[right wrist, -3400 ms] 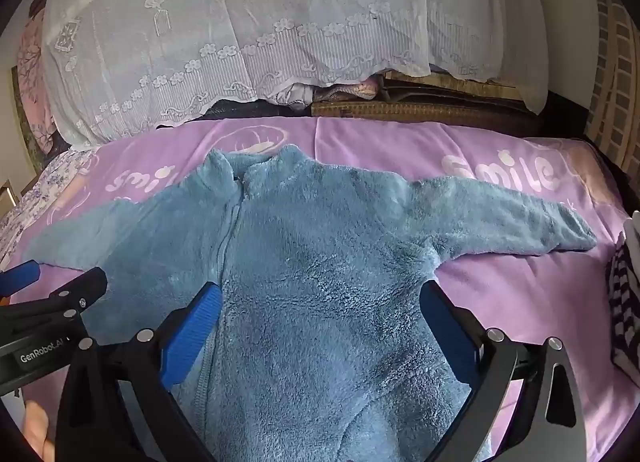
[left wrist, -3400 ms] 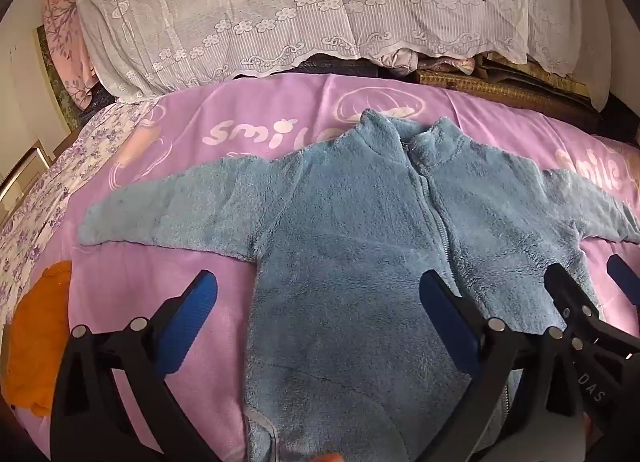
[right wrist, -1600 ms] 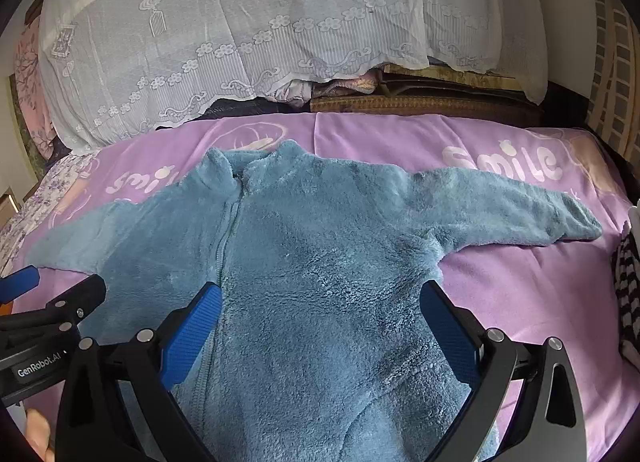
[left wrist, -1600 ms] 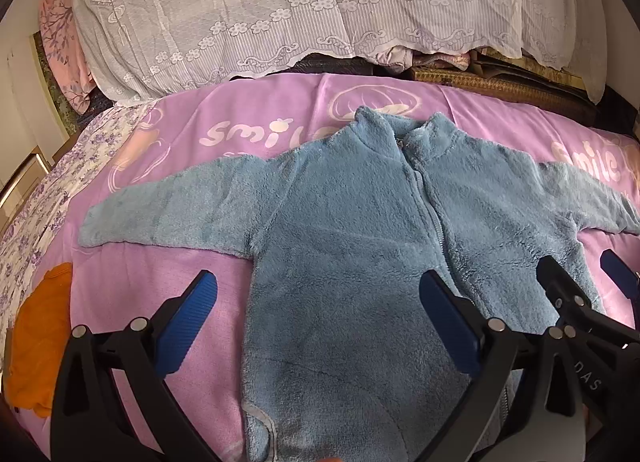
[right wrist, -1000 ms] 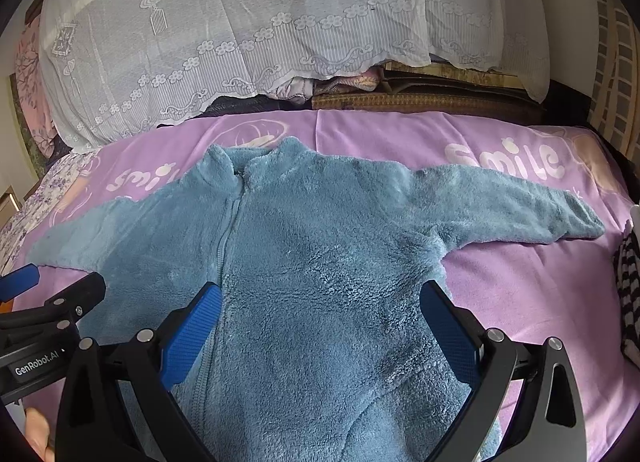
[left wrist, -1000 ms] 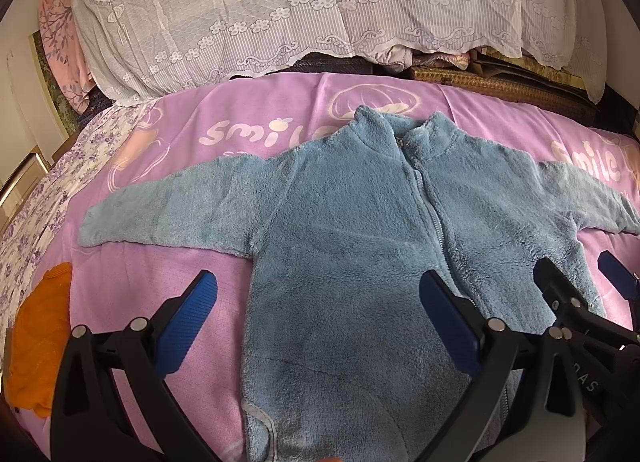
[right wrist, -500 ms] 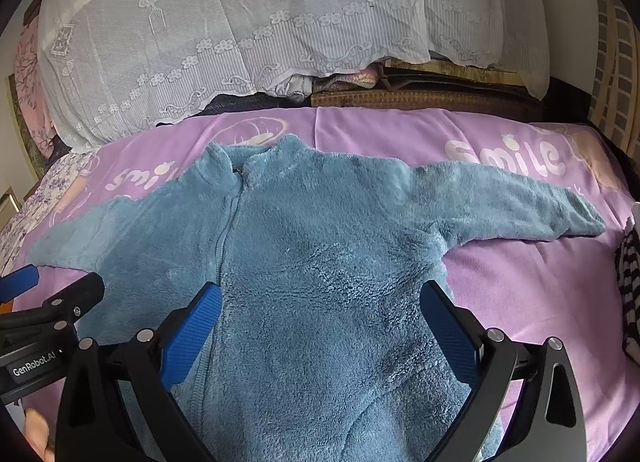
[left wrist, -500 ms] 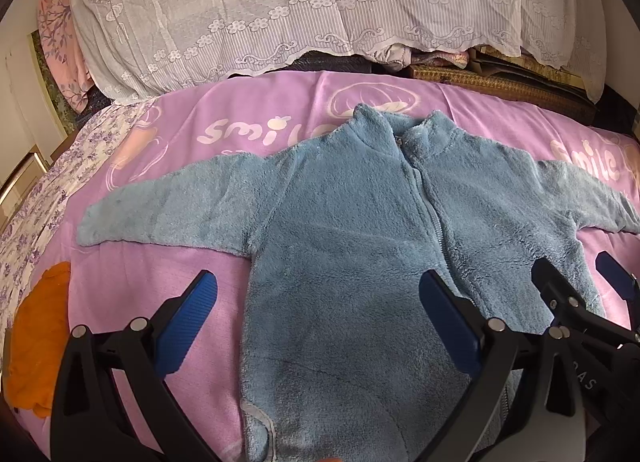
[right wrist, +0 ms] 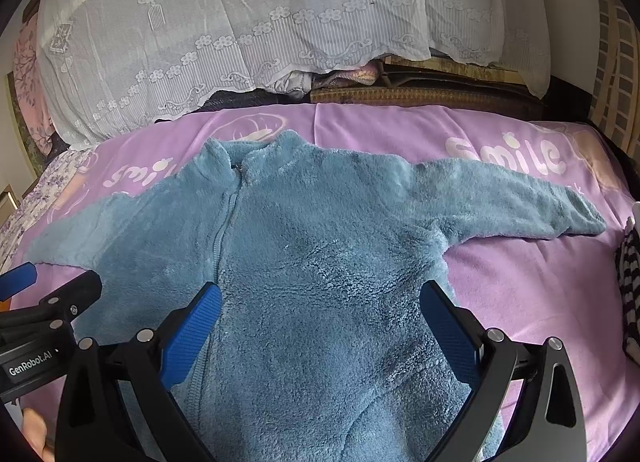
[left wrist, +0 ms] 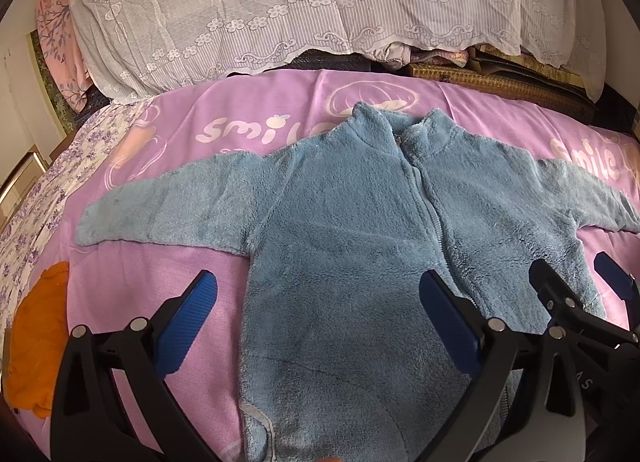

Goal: Fold small clothes

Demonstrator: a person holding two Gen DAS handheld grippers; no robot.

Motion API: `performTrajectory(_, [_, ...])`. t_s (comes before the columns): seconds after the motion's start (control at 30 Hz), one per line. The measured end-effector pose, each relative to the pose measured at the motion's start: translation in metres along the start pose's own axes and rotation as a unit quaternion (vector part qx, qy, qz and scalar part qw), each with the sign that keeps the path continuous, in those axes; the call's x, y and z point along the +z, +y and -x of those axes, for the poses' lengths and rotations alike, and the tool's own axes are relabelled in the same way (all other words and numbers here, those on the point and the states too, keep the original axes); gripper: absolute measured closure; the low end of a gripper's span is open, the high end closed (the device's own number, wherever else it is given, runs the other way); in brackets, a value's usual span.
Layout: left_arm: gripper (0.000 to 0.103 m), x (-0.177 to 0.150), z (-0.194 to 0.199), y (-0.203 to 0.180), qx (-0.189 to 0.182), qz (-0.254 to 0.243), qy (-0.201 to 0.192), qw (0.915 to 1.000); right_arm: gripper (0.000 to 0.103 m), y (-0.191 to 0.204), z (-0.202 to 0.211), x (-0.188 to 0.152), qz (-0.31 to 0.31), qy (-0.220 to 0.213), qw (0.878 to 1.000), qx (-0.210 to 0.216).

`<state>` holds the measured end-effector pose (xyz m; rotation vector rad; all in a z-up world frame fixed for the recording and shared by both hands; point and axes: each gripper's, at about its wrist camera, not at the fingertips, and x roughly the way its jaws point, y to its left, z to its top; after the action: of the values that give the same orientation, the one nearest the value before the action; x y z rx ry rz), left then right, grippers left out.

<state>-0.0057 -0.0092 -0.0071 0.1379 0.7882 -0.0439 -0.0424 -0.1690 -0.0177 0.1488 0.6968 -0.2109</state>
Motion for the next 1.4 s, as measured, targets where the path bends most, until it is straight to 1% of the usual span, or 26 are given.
performTrajectory(0.1, [0.004, -0.001, -0.009, -0.003, 0.001, -0.006, 0.011, 0.9999, 0.003, -0.001, -0.004, 0.000, 0.003, 0.005, 1.000, -0.005])
performTrajectory(0.27, [0.004, -0.009, -0.043, -0.013, -0.006, -0.027, 0.069, 0.9972, 0.003, -0.016, -0.003, 0.008, 0.003, 0.010, 0.999, -0.038])
performTrajectory(0.43, [0.004, -0.018, -0.067, -0.020, -0.002, -0.043, 0.115, 0.9924, 0.003, -0.058, -0.004, 0.016, -0.019, 0.026, 0.997, -0.076])
performTrajectory(0.5, [0.004, -0.022, -0.078, -0.020, -0.010, -0.040, 0.136, 0.9899, 0.003, -0.080, -0.011, 0.014, -0.038, 0.048, 0.995, -0.085])
performTrajectory(0.53, [0.004, -0.023, -0.079, -0.018, -0.015, -0.034, 0.137, 0.9898, 0.003, -0.091, -0.016, 0.013, -0.051, 0.061, 0.993, -0.083])
performTrajectory(0.6, [0.004, -0.026, -0.079, -0.014, -0.023, -0.020, 0.136, 0.9902, 0.003, -0.114, -0.027, 0.006, -0.089, 0.090, 0.990, -0.067])
performTrajectory(0.63, [0.004, -0.029, -0.079, -0.013, -0.026, -0.011, 0.129, 0.9912, 0.003, -0.127, -0.035, 0.001, -0.112, 0.109, 0.986, -0.052])
performTrajectory(0.67, [0.004, -0.032, -0.077, -0.011, -0.029, -0.003, 0.119, 0.9925, 0.003, -0.142, -0.047, -0.007, -0.145, 0.140, 0.979, -0.017])
performTrajectory(0.7, [0.004, -0.035, -0.074, -0.009, -0.030, 0.003, 0.111, 0.9933, 0.003, -0.153, -0.054, -0.012, -0.168, 0.147, 0.975, 0.011])
performTrajectory(0.73, [0.004, -0.034, -0.073, -0.009, -0.029, 0.006, 0.111, 0.9934, 0.003, -0.161, -0.048, -0.013, -0.174, 0.112, 0.978, 0.036])
performTrajectory(0.8, [0.004, -0.035, -0.072, -0.011, -0.022, 0.001, 0.108, 0.9939, 0.003, -0.173, -0.046, -0.020, -0.191, 0.099, 0.974, 0.078])
performTrajectory(0.83, [0.004, -0.035, -0.072, -0.013, -0.019, -0.009, 0.110, 0.9937, 0.003, -0.178, -0.041, -0.025, -0.189, 0.080, 0.974, 0.100])
performTrajectory(0.87, [0.004, -0.032, -0.070, -0.014, -0.016, -0.019, 0.116, 0.9929, 0.003, -0.180, -0.040, -0.028, -0.181, 0.076, 0.974, 0.114])
performTrajectory(0.93, [0.004, -0.024, -0.062, -0.016, -0.016, -0.036, 0.135, 0.9900, 0.003, -0.185, -0.037, -0.026, -0.157, 0.087, 0.975, 0.130])
performTrajectory(0.97, [0.004, -0.017, -0.053, -0.017, -0.025, -0.037, 0.130, 0.9905, 0.003, -0.191, -0.032, -0.022, -0.166, 0.081, 0.975, 0.122])
performTrajectory(1.0, [0.004, -0.012, -0.046, -0.017, -0.033, -0.037, 0.120, 0.9916, 0.003, -0.204, -0.025, -0.015, -0.193, 0.060, 0.975, 0.097])
performTrajectory(1.03, [0.004, -0.005, -0.035, -0.022, -0.040, -0.040, 0.101, 0.9932, 0.003, -0.219, -0.020, -0.008, -0.223, 0.042, 0.971, 0.071])
performTrajectory(1.07, [0.004, 0.003, -0.024, -0.031, -0.045, -0.052, 0.086, 0.9939, 0.003, -0.236, -0.015, -0.003, -0.264, 0.019, 0.964, 0.038])
performTrajectory(1.1, [0.004, 0.009, -0.019, -0.040, -0.048, -0.064, 0.079, 0.9937, 0.003, -0.251, -0.015, 0.000, -0.297, 0.001, 0.955, 0.020])
performTrajectory(1.13, [0.004, 0.015, -0.015, -0.051, -0.054, -0.078, 0.072, 0.9929, 0.003, -0.264, -0.019, 0.002, -0.323, -0.001, 0.946, 0.013])
performTrajectory(1.2, [0.004, 0.025, -0.012, -0.075, -0.055, -0.100, 0.063, 0.9915, 0.005, -0.288, -0.039, 0.004, -0.373, 0.023, 0.927, 0.006])
performTrajectory(1.27, [0.004, 0.034, -0.016, -0.099, -0.052, -0.112, 0.055, 0.9909, 0.012, -0.300, -0.049, 0.002, -0.404, 0.017, 0.915, -0.007])
performTrajectory(1.3, [0.004, 0.036, -0.017, -0.109, -0.052, -0.113, 0.053, 0.9908, 0.013, -0.305, -0.051, 0.001, -0.413, 0.009, 0.911, -0.016])
performTrajectory(1.33, [0.004, 0.041, -0.024, -0.123, -0.053, -0.113, 0.056, 0.9906, 0.014, -0.308, -0.053, 0.003, -0.417, 0.000, 0.909, -0.028])
performTrajectory(1.4, [0.004, 0.046, -0.032, -0.138, -0.056, -0.107, 0.067, 0.9904, 0.016, -0.312, -0.056, 0.007, -0.420, -0.010, 0.906, -0.053])
